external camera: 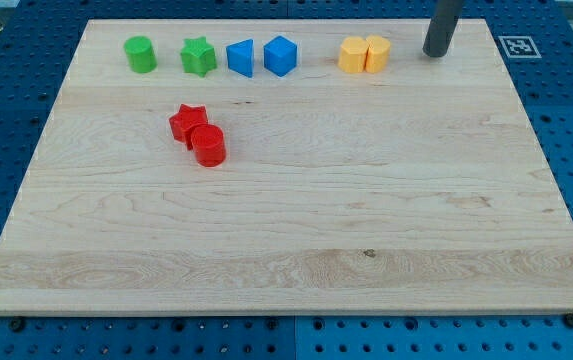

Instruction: Move the yellow blocks slightly towards the left

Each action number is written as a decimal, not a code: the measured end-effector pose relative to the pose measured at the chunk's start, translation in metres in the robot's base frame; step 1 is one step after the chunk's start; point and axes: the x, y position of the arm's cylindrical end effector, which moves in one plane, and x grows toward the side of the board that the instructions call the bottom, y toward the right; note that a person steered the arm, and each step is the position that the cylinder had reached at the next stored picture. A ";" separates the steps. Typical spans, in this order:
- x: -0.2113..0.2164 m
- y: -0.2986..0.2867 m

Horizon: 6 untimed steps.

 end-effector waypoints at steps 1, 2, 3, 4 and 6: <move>0.000 -0.012; 0.002 -0.041; 0.002 -0.065; 0.002 -0.079; 0.002 -0.102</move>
